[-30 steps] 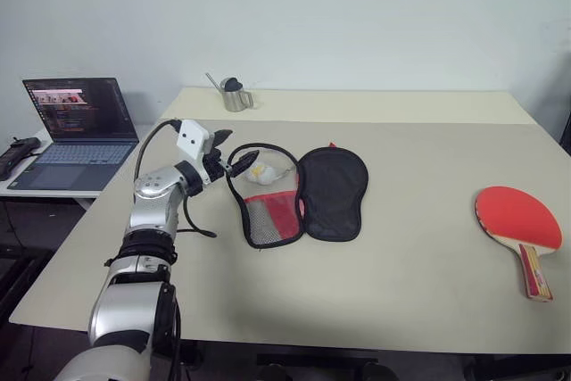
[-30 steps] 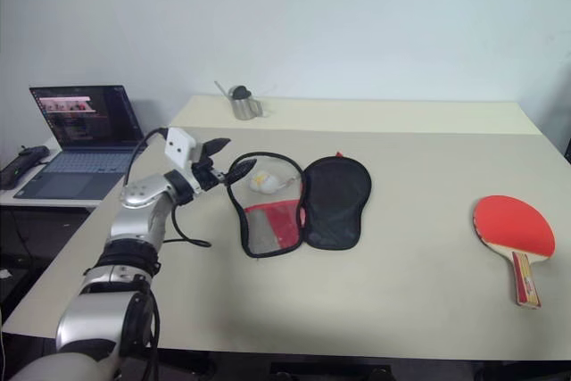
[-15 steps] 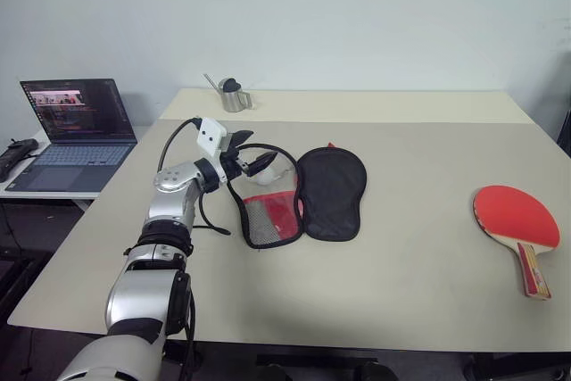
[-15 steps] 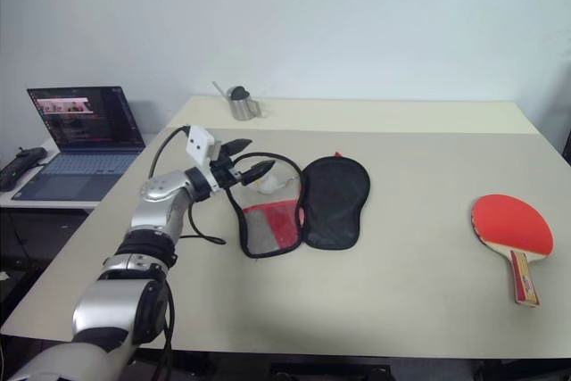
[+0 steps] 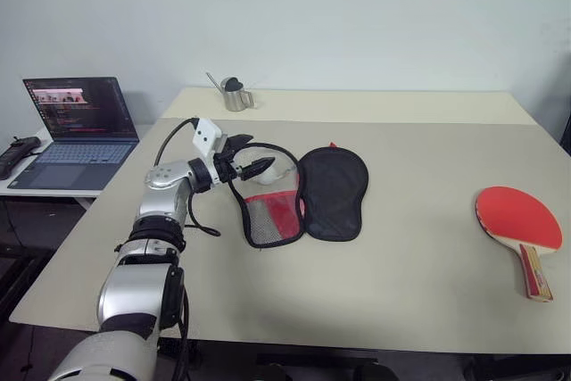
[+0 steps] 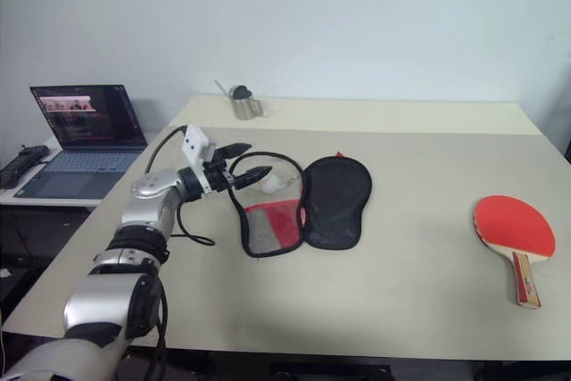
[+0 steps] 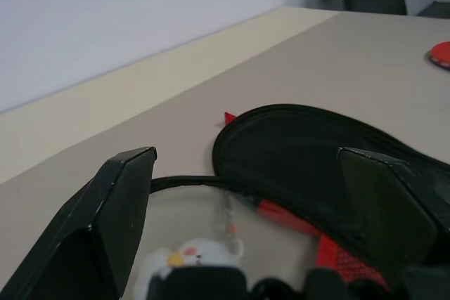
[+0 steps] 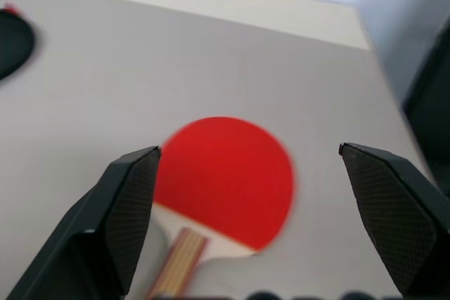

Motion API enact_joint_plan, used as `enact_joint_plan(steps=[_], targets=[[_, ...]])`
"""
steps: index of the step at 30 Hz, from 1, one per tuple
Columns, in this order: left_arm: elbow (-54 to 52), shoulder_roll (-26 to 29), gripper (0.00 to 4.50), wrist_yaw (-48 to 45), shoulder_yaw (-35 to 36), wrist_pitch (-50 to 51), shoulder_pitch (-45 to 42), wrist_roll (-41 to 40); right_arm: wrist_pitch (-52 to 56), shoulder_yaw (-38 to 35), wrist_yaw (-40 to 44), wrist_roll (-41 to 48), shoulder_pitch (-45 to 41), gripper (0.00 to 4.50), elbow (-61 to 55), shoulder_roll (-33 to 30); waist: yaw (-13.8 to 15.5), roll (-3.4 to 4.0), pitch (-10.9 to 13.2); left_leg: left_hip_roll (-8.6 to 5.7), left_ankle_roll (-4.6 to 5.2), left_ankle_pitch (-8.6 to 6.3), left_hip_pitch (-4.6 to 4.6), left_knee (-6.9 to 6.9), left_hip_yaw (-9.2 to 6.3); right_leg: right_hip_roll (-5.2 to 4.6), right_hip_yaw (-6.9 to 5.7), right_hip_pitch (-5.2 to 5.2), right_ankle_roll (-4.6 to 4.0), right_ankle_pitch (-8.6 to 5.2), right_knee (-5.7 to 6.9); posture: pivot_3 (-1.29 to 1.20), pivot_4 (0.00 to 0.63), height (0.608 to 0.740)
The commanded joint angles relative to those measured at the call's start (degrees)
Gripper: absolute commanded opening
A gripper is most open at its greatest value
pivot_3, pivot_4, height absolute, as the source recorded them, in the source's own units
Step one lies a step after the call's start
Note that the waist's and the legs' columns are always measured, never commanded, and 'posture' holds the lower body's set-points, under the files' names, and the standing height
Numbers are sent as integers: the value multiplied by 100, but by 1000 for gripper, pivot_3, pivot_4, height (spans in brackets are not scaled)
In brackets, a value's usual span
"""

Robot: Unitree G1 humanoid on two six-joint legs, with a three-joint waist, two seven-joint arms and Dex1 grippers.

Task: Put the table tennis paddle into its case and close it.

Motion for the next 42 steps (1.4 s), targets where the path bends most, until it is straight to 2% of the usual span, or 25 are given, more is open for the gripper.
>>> enact_joint_plan(steps=[1,5,9,14,18,29,38,42], targets=[[-12,146,4497,-410,73,171,-249,-129,373,288,-289,553,-245,4439,-826,200,-18,0,0,0,0,0,1,0,0,0,0,0,0,0,0,0,150,740],[73,289,4497,-831,-55,273,-173,25,868,1115,-924,1186,-909,4439,-1501,581,-54,3,-1,13,0,0,6,-2,3,4,0,-1,0,0,2,0,150,740],[24,277,4497,-947,-68,330,-158,21,1283,2016,-1671,1611,-1864,4439,-1580,1047,-34,1,0,59,0,0,4,-1,1,11,-11,-2,-2,1,3,0,150,740],[-61,290,4497,-997,-88,312,-63,47,1649,3273,-2406,1246,-2923,4439,-1109,1304,-10,1,0,56,0,0,1,-3,-1,11,-9,-9,-4,0,2,0,150,740],[-105,347,4497,-907,-102,282,34,78,1472,3920,-2650,818,-3662,4439,-339,1604,-16,1,0,57,0,0,-1,-6,-2,13,-9,-14,-7,-1,3,0,150,740],[-843,319,4497,-1306,-173,633,332,-124,1242,5131,-2383,3,-4384,4439,845,2143,-65,1,-1,51,-2,1,1,-5,-1,20,-8,-17,-8,0,8,0,150,740],[-1187,307,4497,-1418,-265,673,426,-88,867,5583,-2326,-549,-4788,4439,1566,2886,-171,2,-1,64,-3,2,5,-6,-10,64,-7,-26,-30,13,12,0,150,740],[-1444,350,4497,-1771,-385,847,542,-139,700,5600,-2274,-729,-5012,4439,2040,3121,-177,3,-1,71,-23,14,5,-8,-11,74,-5,-30,-50,24,12,0,150,740]])
